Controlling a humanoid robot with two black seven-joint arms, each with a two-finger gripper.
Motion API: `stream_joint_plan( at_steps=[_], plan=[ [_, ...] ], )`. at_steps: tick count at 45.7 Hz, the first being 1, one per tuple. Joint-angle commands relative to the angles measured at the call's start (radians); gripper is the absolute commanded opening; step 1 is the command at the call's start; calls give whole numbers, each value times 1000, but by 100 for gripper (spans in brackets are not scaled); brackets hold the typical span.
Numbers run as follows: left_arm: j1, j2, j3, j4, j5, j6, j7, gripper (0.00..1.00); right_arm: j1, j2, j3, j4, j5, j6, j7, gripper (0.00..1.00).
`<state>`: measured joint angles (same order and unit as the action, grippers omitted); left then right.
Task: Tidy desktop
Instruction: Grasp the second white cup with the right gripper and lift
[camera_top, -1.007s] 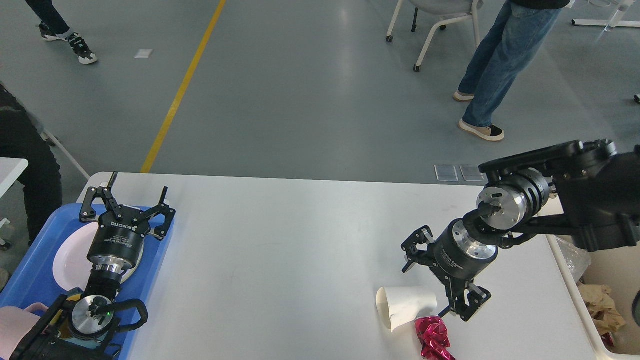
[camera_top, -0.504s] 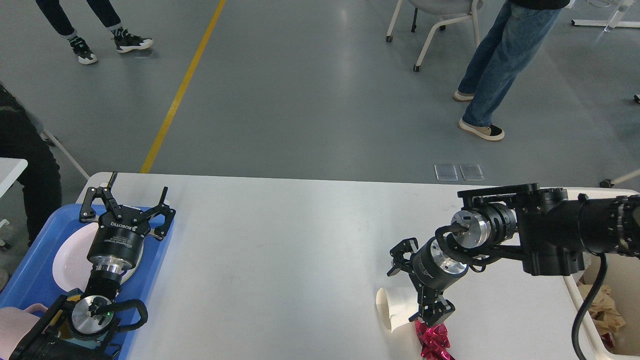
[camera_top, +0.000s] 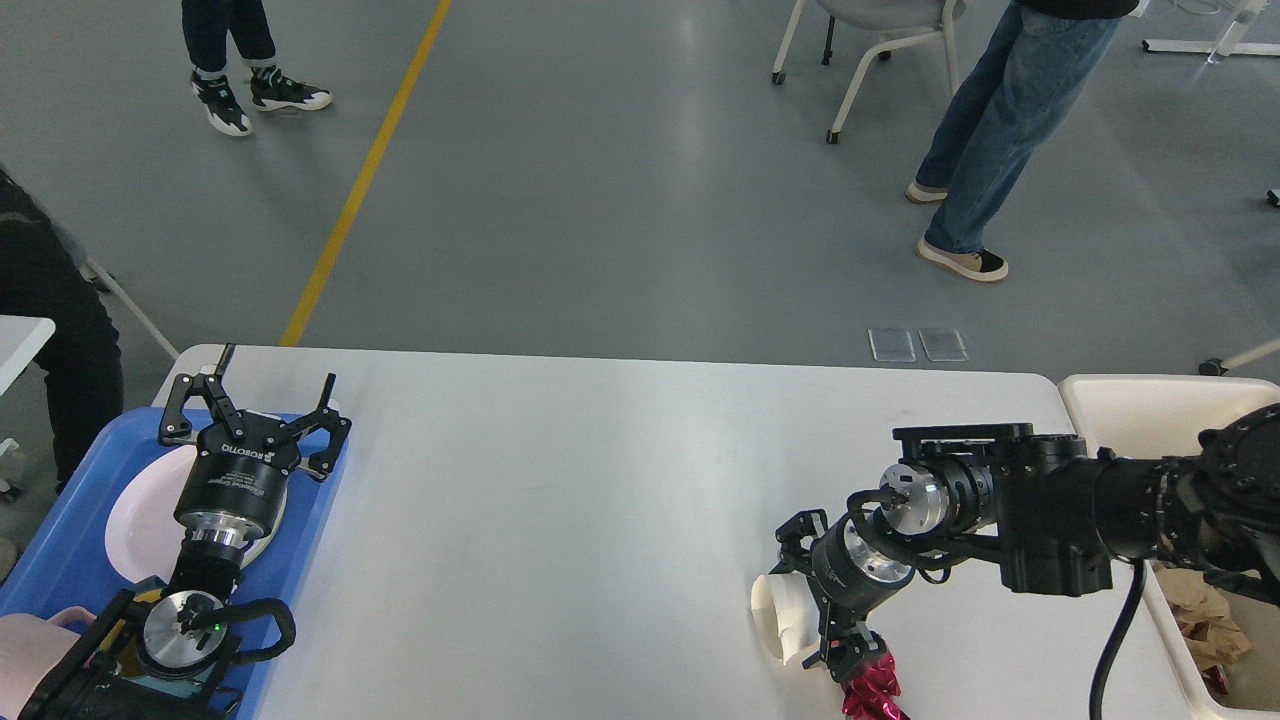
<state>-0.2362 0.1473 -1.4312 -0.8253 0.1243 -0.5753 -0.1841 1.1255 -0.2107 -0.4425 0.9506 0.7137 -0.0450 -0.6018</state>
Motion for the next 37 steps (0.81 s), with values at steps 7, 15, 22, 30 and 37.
stream_joint_plan(
  at_steps=[7, 15, 22, 30, 37],
  plan=[
    [0, 0, 0, 0, 0, 0, 0, 97, -1, 2, 1, 0, 6, 2, -1, 57],
    [0, 0, 0, 0, 0, 0, 0, 97, 14, 2, 2, 7, 9, 11, -1, 10],
    [0, 0, 0, 0, 0, 0, 0, 96, 25, 4, 2, 10, 9, 14, -1, 0],
    [0, 0, 0, 0, 0, 0, 0, 96, 117, 4, -15, 39, 4, 45, -13, 0],
    [0, 0, 0, 0, 0, 0, 0, 96, 276, -6, -136, 117, -5, 128, -46, 0]
  ],
)
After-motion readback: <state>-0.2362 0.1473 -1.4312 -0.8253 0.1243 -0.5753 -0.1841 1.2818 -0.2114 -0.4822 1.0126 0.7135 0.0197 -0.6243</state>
